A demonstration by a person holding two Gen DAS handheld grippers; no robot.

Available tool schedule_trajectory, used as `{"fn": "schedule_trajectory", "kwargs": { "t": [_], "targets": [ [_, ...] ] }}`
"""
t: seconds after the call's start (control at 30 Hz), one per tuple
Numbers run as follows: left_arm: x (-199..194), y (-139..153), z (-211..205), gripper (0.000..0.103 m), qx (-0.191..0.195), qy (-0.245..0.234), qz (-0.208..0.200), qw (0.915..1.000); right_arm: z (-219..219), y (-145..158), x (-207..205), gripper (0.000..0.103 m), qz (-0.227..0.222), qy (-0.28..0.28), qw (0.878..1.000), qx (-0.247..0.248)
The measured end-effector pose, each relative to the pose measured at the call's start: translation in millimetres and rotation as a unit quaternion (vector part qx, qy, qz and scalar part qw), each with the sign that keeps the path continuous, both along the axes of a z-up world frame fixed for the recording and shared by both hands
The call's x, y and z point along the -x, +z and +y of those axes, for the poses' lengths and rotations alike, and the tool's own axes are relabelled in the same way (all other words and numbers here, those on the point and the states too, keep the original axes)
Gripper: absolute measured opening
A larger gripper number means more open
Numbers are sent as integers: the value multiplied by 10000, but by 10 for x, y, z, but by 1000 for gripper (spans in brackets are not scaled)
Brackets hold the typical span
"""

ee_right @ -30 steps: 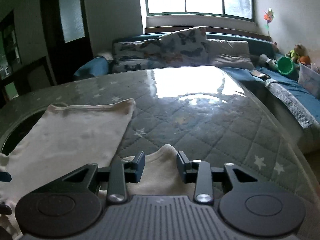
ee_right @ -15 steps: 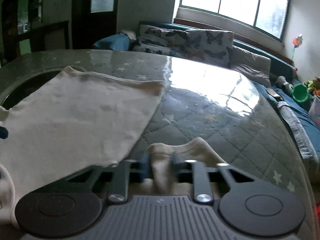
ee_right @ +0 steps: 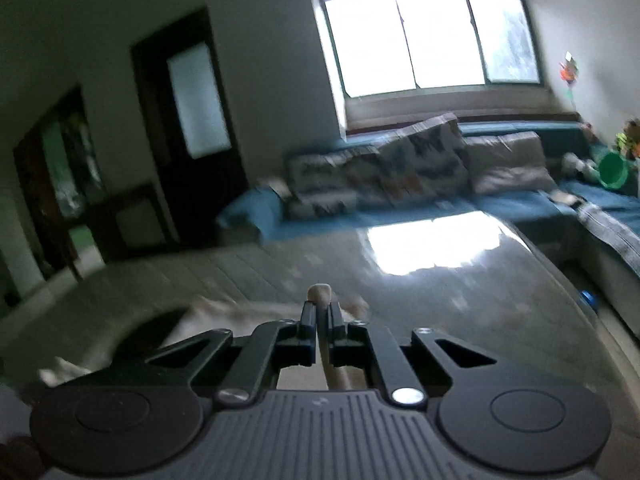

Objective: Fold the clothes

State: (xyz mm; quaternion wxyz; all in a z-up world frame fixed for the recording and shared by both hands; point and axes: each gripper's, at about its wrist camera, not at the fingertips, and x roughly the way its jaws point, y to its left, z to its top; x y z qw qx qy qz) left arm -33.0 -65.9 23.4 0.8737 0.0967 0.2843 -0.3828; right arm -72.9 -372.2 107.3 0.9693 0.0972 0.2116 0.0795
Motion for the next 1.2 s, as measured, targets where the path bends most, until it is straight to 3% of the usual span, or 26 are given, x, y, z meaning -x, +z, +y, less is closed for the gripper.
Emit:
{"fn": "schedule_trajectory", "kwargs": {
  "t": [0.2, 0.3, 0.47, 0.6, 0.73, 0.8, 0.9, 1.2],
  "targets": [
    [33, 5, 98, 68, 55, 158, -16, 9999, 420, 317, 68, 4, -518, 640, 9964, -215],
    [36, 1, 158, 68, 80, 260, -1, 9996, 682, 280, 32, 5, -490, 1062, 9926, -311],
    [48, -9, 247, 68, 64, 381, 35, 9992, 983, 82, 3, 23, -206, 1654, 9858, -218],
    [41, -6, 309, 68, 71, 441, 33, 9990, 872, -22, 91, 23, -27, 1510, 9885, 90],
    [28, 22, 354, 68, 133, 498, 4, 9987, 625, -258, 189, 25, 441, 1058, 9914, 625],
    [21, 29, 358, 68, 143, 520, 3, 9985, 544, -419, 268, 32, 674, 931, 9895, 878],
    [-44, 10, 322, 68, 100, 604, 28, 9981, 467, -684, 406, 35, 1036, 809, 9851, 1108],
    [-159, -27, 166, 58, 4, 671, 97, 9977, 345, -1023, 539, 39, 1364, 644, 9872, 514]
  ]
}}
